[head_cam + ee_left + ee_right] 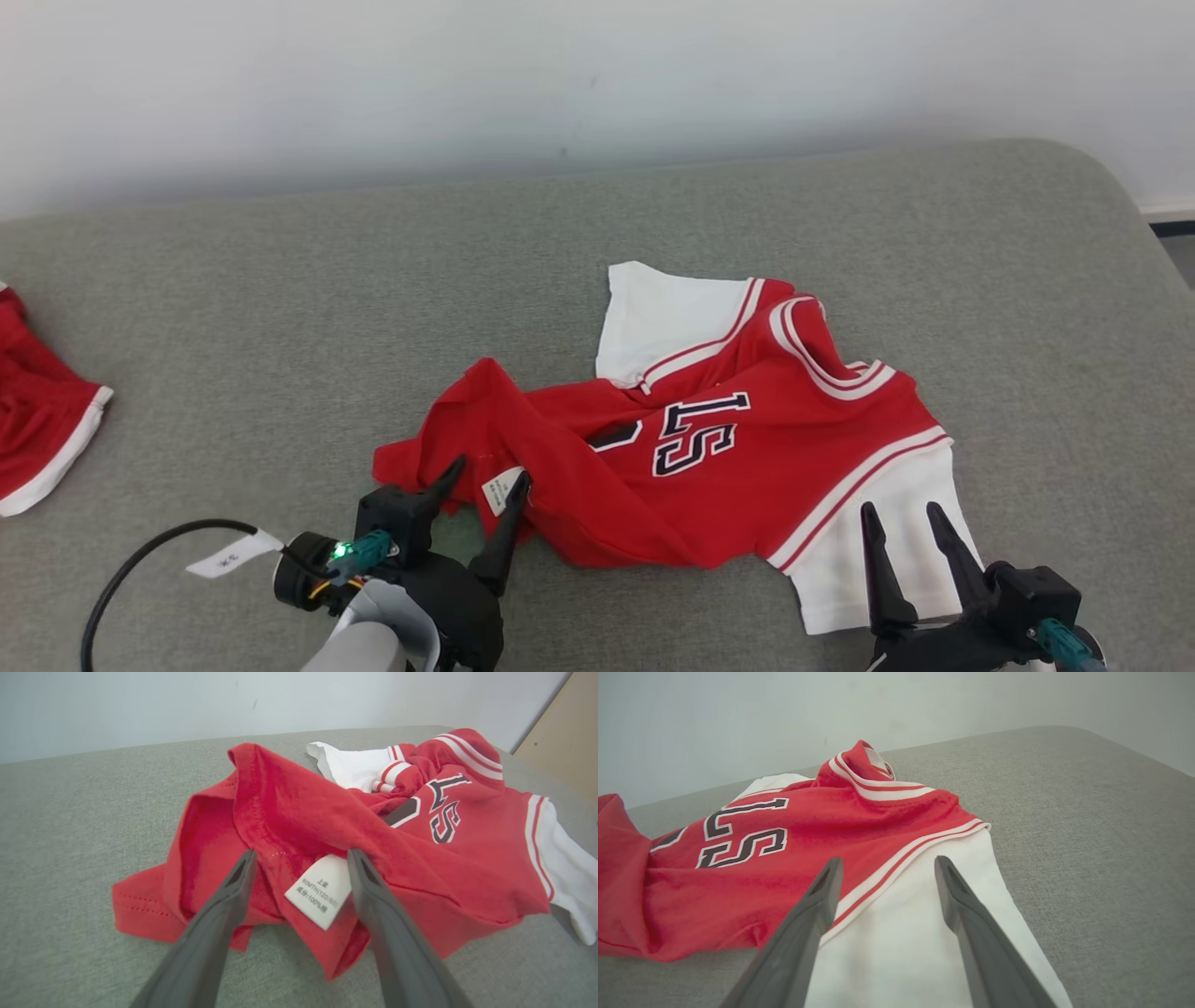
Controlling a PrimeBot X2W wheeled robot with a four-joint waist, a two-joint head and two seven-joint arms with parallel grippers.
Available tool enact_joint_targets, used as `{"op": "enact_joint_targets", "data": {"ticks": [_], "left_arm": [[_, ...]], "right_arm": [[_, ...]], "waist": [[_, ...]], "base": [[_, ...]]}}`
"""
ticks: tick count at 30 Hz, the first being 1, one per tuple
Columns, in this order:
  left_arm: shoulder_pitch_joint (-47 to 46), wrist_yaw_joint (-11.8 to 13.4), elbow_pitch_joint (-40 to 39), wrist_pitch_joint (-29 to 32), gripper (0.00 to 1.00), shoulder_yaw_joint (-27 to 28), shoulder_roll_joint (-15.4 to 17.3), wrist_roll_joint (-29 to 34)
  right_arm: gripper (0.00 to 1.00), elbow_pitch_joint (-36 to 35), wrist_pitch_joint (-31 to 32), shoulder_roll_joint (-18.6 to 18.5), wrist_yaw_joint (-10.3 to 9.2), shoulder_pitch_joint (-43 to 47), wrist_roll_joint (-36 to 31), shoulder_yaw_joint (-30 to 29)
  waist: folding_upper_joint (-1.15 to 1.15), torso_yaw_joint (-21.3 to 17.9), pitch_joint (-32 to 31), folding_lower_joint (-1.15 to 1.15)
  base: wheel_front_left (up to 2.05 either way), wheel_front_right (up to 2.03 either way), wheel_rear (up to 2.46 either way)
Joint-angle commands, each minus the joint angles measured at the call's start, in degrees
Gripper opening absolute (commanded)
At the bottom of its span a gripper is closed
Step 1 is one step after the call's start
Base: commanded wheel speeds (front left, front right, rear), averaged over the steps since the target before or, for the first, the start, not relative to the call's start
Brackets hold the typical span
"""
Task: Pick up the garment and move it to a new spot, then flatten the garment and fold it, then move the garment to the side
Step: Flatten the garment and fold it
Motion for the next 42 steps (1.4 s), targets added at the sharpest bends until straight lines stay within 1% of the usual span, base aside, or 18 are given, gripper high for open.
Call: {"op": "enact_joint_targets", "data": {"ticks": [1, 5, 9, 12, 17, 18, 19, 20, 21, 23, 29, 32, 34, 37, 39, 42], "left_arm": [[-0.88, 0.29, 0.0, 0.2, 1.0, 0.29, 0.47, -0.11], [-0.93, -0.08, 1.14, 1.29, 1.0, 0.62, 0.87, -1.17], [-1.14, -0.48, 2.86, 1.87, 1.0, 1.73, 0.57, -2.96], [-1.67, 0.1, 4.18, 1.58, 1.0, 2.08, 0.54, -3.21], [-2.0, -1.02, 5.41, 1.32, 1.0, 2.49, -0.14, -4.58], [-1.91, -1.33, 5.57, 1.44, 0.69, 2.33, -0.25, -4.69], [-2.01, -1.84, 5.68, 1.41, 0.44, 2.21, -0.45, -4.95], [-2.14, -2.07, 5.75, 1.29, 0.13, 2.26, -0.7, -5.29], [-2.25, -2.3, 5.81, 1.19, 0.0, 2.26, -0.88, -5.53], [-2.41, -2.69, 6.11, 1.0, 0.0, 2.15, -1.05, -5.92], [-2.24, -2.59, 6.79, 0.7, 0.0, 2.05, -1.02, -5.8], [-1.68, -1.52, 5.03, -0.18, 0.0, 2.77, -0.34, -5.33], [-0.17, -0.44, 2.51, -0.65, 0.0, 3.38, 0.43, -5.02], [2.73, 2.03, -3.45, -0.94, 0.0, 4.72, 2.77, -5.22], [5.94, 3.92, -9.02, -0.96, 0.0, 5.72, 4.19, -5.98], [11.45, 7.1, -17.37, 0.76, 0.0, 6.08, 7.4, -6.0]], "right_arm": [[1.0, 0.11, -0.08, -0.02, 0.06, -0.38, 0.27, -0.04], [1.0, 0.03, -0.08, 0.01, 0.06, -0.72, 0.62, -0.13], [1.0, 0.08, -0.08, -0.02, 0.06, -0.75, 0.81, -0.06], [1.0, 0.08, -0.08, 0.0, 0.06, -0.66, 0.84, 0.06], [1.0, -0.04, -0.08, 0.0, 0.06, -0.69, 0.69, -0.16], [1.0, -0.01, -0.08, -0.01, 0.06, -0.64, 0.66, -0.14], [1.0, 0.02, -0.08, -0.02, 0.06, -0.58, 0.66, -0.13], [1.0, 0.06, -0.08, -0.02, 0.06, -0.53, 0.65, -0.12], [1.0, 0.12, -0.08, -0.02, 0.06, -0.52, 0.65, -0.07], [1.0, 0.2, -0.08, -0.01, 0.06, -0.48, 0.66, -0.06], [1.0, 0.09, -0.08, -0.01, 0.06, 0.0, 0.66, -0.43], [1.0, 0.04, -0.08, -0.01, 0.06, 0.47, 0.71, -0.61], [1.0, -0.02, -0.08, -0.02, 0.06, 0.79, 0.89, -0.87], [1.0, -0.05, -0.08, 0.0, 0.06, 1.18, 1.07, -1.05], [1.0, -0.08, -0.08, -0.02, 0.06, 1.35, 1.19, -1.32], [1.0, -0.16, -0.08, 0.0, 0.06, 1.52, 1.29, -1.37]], "waist": [[0.0, -1.19, 0.72, 0.0], [0.0, -2.2, 1.14, 0.0], [0.0, -2.77, 1.11, 0.0], [0.0, -2.99, 0.92, 0.0], [0.0, -2.96, 0.71, 0.0], [0.0, -2.96, 0.62, 0.0], [0.0, -2.95, 0.54, 0.0], [0.0, -2.95, 0.46, 0.0], [0.0, -2.96, 0.38, 0.0], [0.0, -2.94, 0.24, 0.0], [0.0, -2.57, 0.01, 0.0], [0.0, -2.22, -0.23, 0.0], [0.0, -1.84, -0.31, 0.0], [0.0, -1.3, -0.31, 0.0], [0.0, -0.93, -0.34, 0.0], [0.0, -0.37, -0.28, 0.0]], "base": [[0.0, 0.0, 0.0], [0.0, 0.0, 0.0], [0.0, 0.0, 0.0], [0.0, 0.0, 0.0], [0.0, 0.0, 0.0], [0.0, 0.0, 0.0], [0.0, 0.0, 0.0], [0.0, 0.0, 0.0], [0.0, 0.0, 0.0], [0.0, 0.0, 0.0], [0.0, 0.0, 0.0], [0.0, 0.0, 0.0], [0.0, 0.0, 0.0], [0.0, 0.0, 0.0], [0.0, 0.0, 0.0], [0.0, 0.0, 0.0]]}}
